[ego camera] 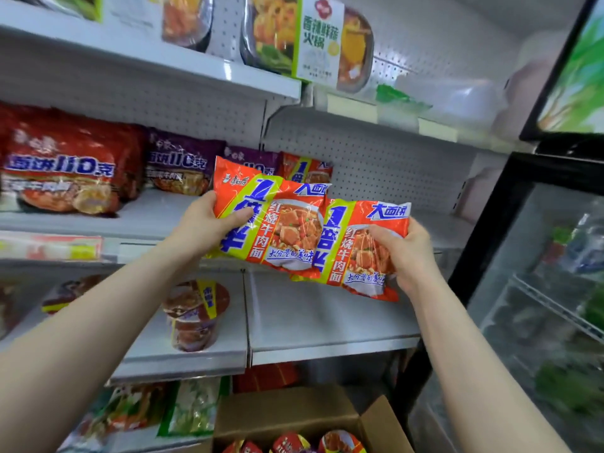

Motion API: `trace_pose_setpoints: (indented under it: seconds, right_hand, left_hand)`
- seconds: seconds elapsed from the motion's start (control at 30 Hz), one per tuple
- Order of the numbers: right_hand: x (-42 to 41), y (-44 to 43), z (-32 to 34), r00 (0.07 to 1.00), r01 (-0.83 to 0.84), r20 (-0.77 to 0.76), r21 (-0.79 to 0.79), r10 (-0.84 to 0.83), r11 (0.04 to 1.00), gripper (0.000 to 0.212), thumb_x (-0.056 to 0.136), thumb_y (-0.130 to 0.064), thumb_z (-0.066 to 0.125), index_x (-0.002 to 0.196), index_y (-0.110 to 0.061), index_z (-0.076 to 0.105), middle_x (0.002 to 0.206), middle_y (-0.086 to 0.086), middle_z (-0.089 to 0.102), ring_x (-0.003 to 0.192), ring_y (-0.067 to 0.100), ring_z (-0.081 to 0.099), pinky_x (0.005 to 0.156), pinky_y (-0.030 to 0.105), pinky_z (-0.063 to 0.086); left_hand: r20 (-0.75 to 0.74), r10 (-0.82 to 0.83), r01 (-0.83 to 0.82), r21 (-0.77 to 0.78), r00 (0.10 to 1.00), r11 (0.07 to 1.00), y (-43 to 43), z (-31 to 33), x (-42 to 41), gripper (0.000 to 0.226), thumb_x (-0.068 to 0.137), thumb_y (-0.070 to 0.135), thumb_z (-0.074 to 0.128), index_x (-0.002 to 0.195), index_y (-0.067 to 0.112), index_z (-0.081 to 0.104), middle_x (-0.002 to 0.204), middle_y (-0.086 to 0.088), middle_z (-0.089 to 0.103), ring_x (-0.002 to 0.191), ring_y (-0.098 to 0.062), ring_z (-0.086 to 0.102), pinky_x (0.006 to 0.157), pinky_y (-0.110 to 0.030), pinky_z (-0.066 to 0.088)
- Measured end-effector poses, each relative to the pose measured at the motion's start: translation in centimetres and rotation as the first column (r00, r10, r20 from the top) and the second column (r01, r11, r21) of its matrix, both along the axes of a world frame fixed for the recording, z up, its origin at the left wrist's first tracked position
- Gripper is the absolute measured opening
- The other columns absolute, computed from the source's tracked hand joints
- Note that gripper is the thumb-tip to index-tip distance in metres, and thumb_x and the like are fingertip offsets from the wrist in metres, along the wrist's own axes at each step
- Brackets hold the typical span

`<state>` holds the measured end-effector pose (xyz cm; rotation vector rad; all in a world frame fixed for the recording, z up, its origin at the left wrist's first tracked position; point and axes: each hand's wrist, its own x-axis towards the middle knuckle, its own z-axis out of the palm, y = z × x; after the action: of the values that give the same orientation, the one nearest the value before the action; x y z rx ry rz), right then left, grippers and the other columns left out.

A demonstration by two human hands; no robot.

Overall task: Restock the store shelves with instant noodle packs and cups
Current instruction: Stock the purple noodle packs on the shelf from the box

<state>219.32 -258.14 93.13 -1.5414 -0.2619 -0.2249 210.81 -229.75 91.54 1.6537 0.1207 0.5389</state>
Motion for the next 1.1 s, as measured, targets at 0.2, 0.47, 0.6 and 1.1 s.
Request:
trace_pose_setpoints:
  seconds: [0.2, 0.47, 0.6, 1.1]
  right_hand:
    - [5.0, 2.2, 2.0, 0.997, -0.069, -0.028, 0.08, 0.071, 0.994, 0.027, 0.087, -0.004, 0.071, 0.112, -0.01, 0.062, 0.095, 0.009, 0.074, 0.071, 0.016, 0.074, 0.056, 0.031, 0.059]
    - [12.6, 4.4, 2.8, 0.99, -0.034, 0.14, 0.068, 0.024, 0.997, 0.05, 0.082, -0.003, 0.076, 0.119, -0.018, 0.046, 0.102, 0.003, 0.068, 0.07, 0.005, 0.07, 0.053, 0.02, 0.054]
    - [16.2, 5.0, 2.6, 0.979, -0.006, 0.204, 0.005, 0.005, 1.0, 0.063, 0.081, -0.005, 0.079, 0.125, -0.029, 0.041, 0.115, 0.0, 0.066, 0.074, 0.001, 0.069, 0.052, 0.015, 0.051]
    - [32.2, 10.4, 2.6, 0.969, -0.11, 0.217, -0.042, 0.116, 0.993, 0.068, 0.078, -0.008, 0.081, 0.12, -0.041, 0.039, 0.135, -0.005, 0.054, 0.103, 0.015, 0.066, 0.084, 0.047, 0.059]
  left_hand:
    - [0.035, 0.045, -0.044, -0.042, 0.998, 0.998, 1.1, 2.0, 3.2, 0.035, 0.088, 0.024, 0.071, 0.115, 0.012, 0.053, 0.102, -0.006, 0.072, 0.074, -0.014, 0.074, 0.056, -0.025, 0.057]
    - [0.129, 0.177, -0.186, 0.056, 0.976, 0.981, 2.1, 2.3, 8.4, 0.074, 0.086, 0.018, 0.073, 0.143, 0.026, 0.027, 0.12, -0.006, 0.06, 0.092, -0.024, 0.071, 0.071, -0.043, 0.06]
    - [0.173, 0.201, -0.212, 0.052, 0.964, 0.976, 2.7, 1.6, 10.7, 0.075, 0.087, 0.018, 0.073, 0.135, 0.049, 0.025, 0.121, -0.006, 0.059, 0.089, -0.028, 0.072, 0.067, -0.05, 0.061]
    - [0.13, 0.427, -0.445, 0.186, 0.895, 0.876, 5.6, 1.0, 18.3, 0.07, 0.088, 0.022, 0.071, 0.146, 0.03, 0.032, 0.12, -0.003, 0.062, 0.09, -0.021, 0.07, 0.076, -0.044, 0.06]
